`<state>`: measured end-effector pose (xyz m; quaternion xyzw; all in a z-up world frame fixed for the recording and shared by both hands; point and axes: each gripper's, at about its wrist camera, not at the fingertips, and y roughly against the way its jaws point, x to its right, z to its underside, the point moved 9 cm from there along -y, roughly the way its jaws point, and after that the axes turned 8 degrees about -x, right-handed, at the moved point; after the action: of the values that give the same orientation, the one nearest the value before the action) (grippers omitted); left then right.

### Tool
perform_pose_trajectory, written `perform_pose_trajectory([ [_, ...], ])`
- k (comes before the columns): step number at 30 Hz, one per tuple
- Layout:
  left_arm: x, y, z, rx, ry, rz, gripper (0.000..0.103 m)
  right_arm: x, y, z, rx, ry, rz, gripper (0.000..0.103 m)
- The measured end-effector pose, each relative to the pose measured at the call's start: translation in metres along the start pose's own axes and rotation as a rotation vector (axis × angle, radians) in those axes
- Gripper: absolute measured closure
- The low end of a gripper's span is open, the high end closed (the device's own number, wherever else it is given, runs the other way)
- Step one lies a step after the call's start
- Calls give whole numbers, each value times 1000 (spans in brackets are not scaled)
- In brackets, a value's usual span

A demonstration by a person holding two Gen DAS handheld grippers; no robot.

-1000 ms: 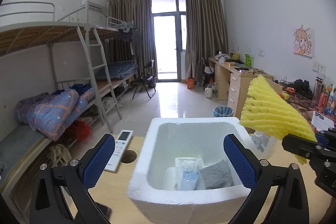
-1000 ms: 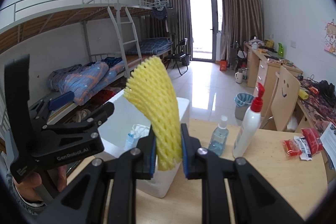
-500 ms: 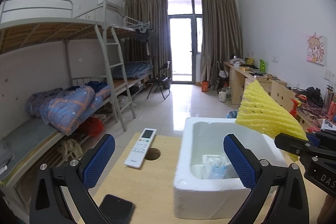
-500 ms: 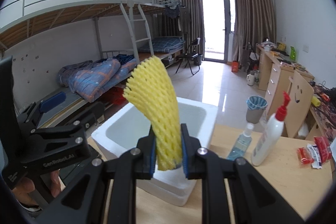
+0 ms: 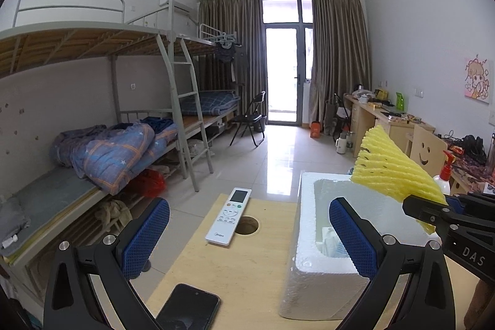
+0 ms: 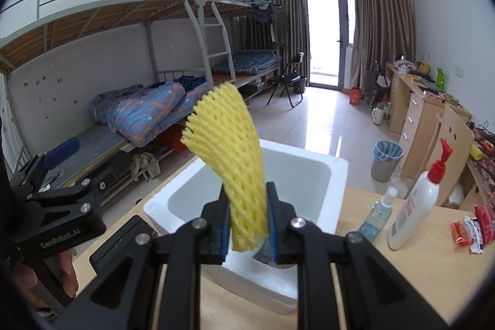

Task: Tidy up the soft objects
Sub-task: 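Lower the yellow net into the foam box and open the right tool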

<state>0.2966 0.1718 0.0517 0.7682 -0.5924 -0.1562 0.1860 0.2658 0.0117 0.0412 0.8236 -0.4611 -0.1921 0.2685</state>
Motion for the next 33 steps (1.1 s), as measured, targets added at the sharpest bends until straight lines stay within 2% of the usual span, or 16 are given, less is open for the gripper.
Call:
perform_pose_trajectory([
  [7,0,1,-1,2,14,4,0,4,-6,1,-4,-14,16,78],
  [9,-1,1,-2,4,16,5,0,4,-7,1,-6,-18,15,69],
  [11,-1,1,-2,6,23,5,0,5,-8,2,-9,-22,17,47],
  [12,0,0,-1,4,24,6,0,4,-7,1,-7,-20,17,40],
  [13,-1,-1,-1,2,25,7,0,5,-6,1,3,-29,21,26],
  [14,-2,-2,-1,2,26,6,0,6,-5,1,10,-37,25,16],
  [17,-4,-4,-1,-2,27,6,0,11,-2,0,27,-57,46,2],
  [23,-3,-4,0,0,22,7,0,12,-1,1,26,-38,80,0],
  [33,-3,-1,-1,4,14,18,0,8,4,0,30,-36,66,0],
])
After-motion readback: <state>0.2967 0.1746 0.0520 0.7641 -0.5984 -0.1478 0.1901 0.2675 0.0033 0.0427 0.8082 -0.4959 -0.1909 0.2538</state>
